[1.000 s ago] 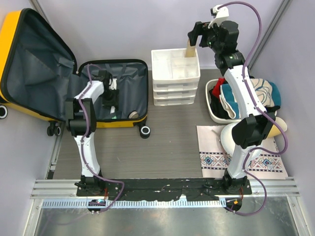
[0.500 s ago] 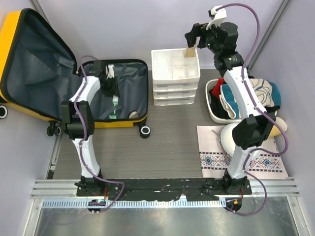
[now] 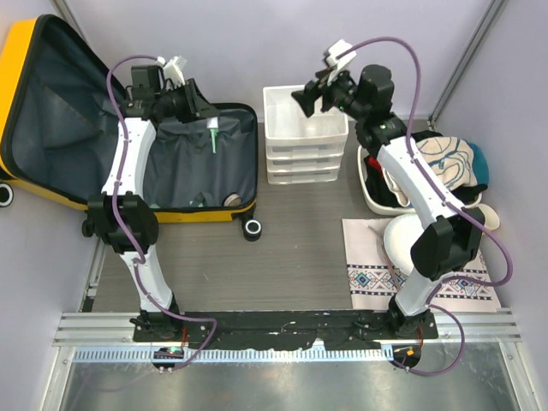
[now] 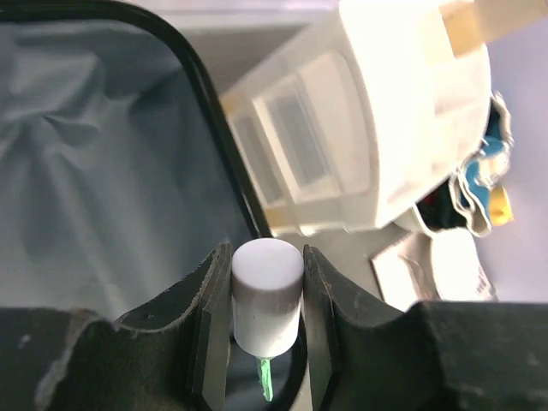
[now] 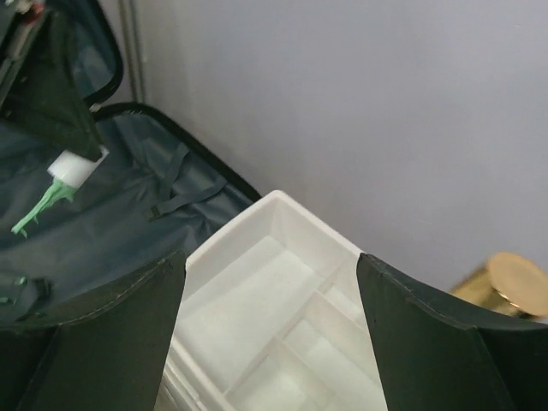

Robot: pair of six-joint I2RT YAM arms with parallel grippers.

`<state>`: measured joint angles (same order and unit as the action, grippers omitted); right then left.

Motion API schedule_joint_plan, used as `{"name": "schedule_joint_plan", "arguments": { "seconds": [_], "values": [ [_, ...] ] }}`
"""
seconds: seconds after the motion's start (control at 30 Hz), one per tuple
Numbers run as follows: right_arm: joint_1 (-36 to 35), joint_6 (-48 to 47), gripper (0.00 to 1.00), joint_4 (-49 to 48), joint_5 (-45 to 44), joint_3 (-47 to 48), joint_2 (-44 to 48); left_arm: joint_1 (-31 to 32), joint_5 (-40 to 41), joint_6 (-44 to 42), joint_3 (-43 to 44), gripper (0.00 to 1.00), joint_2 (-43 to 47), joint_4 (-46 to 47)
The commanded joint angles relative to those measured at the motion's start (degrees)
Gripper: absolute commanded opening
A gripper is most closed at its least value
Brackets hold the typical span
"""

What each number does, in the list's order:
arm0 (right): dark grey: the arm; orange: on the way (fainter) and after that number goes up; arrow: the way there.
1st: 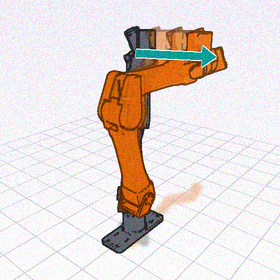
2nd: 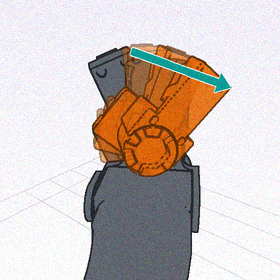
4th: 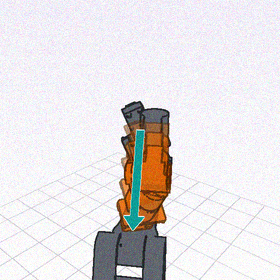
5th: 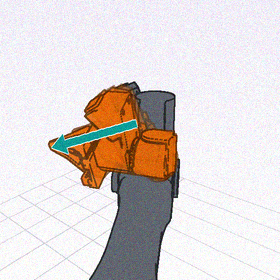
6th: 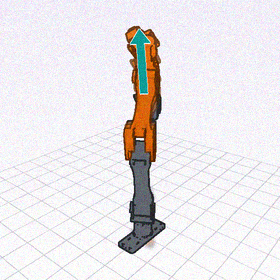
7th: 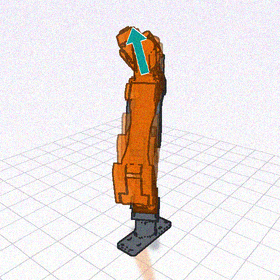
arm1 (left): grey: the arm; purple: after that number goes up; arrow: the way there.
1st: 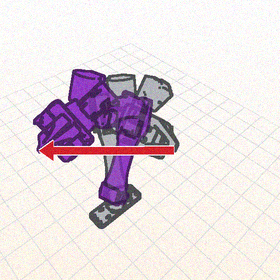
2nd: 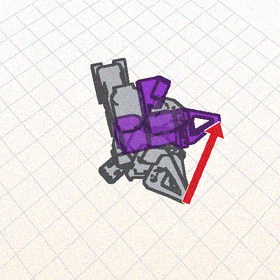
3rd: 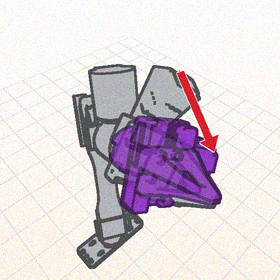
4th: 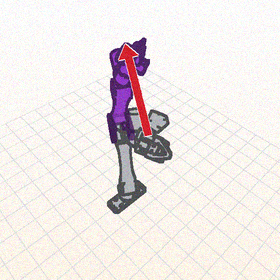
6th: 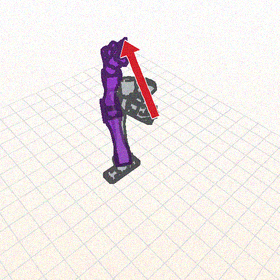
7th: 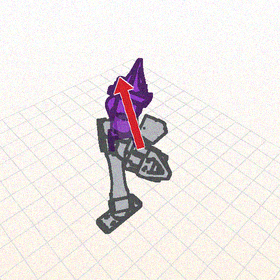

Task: Open, take out, and arrange the luggage

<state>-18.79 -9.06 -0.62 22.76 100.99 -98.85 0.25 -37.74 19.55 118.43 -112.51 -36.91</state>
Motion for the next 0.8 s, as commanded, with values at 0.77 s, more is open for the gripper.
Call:
{"name": "schedule_joint_plan", "arguments": {
  "seconds": [0.77],
  "values": [
    [-7.7,14.1,0.85,-3.1,16.3,-1.3,-4.8,1.6,-21.6,6.3,-21.8,0.00,14.1,13.1]
  ]
}}
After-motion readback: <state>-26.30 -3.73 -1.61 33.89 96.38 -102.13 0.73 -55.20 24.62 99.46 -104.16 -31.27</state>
